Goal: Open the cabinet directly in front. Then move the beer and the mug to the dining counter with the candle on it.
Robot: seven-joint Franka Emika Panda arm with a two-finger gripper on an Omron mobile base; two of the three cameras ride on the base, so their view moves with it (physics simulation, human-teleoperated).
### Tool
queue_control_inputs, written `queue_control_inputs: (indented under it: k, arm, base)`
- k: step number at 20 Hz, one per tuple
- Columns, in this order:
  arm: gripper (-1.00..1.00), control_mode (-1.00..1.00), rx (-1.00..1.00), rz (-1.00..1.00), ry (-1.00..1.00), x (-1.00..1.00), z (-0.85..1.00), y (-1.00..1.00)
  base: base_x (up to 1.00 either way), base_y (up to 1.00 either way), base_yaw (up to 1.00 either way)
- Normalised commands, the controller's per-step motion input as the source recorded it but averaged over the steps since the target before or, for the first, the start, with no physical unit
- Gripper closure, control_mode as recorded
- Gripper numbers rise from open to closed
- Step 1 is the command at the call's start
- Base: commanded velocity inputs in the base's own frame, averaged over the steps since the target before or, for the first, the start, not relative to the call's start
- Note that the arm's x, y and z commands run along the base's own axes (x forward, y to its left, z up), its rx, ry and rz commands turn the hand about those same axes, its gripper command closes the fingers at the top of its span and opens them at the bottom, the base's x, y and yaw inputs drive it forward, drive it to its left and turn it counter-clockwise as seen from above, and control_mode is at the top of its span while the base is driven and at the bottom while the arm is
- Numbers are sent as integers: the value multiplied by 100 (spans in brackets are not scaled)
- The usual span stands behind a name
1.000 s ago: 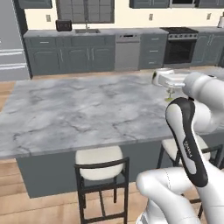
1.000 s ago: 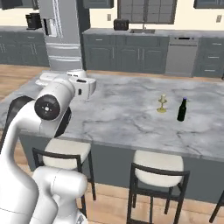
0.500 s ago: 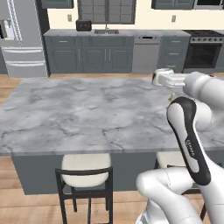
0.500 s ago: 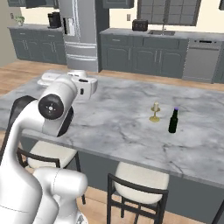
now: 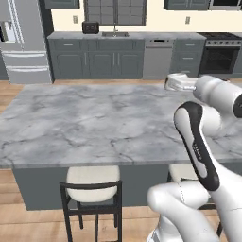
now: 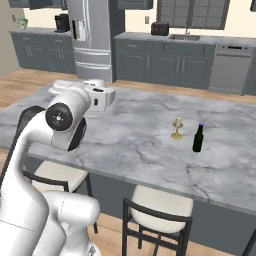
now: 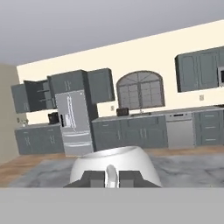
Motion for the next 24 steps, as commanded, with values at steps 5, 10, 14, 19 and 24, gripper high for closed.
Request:
queue_control_inputs:
  k: [5, 10, 14, 19, 24]
  arm:
    - [100, -100, -3, -44, 12, 81, -20, -5]
    - [100, -100, -3, -53, 7, 37, -20, -5]
    - [100, -100, -2, -12, 2, 3, -5, -1]
    - [100, -100, 0, 0, 0, 0, -15, -50]
    - [100, -100, 3, 0, 2, 0, -9, -81]
  base:
    - [0, 0, 0]
    - [0, 0, 0]
    - [0, 0, 0]
    - [0, 0, 0]
    - [0, 0, 0]
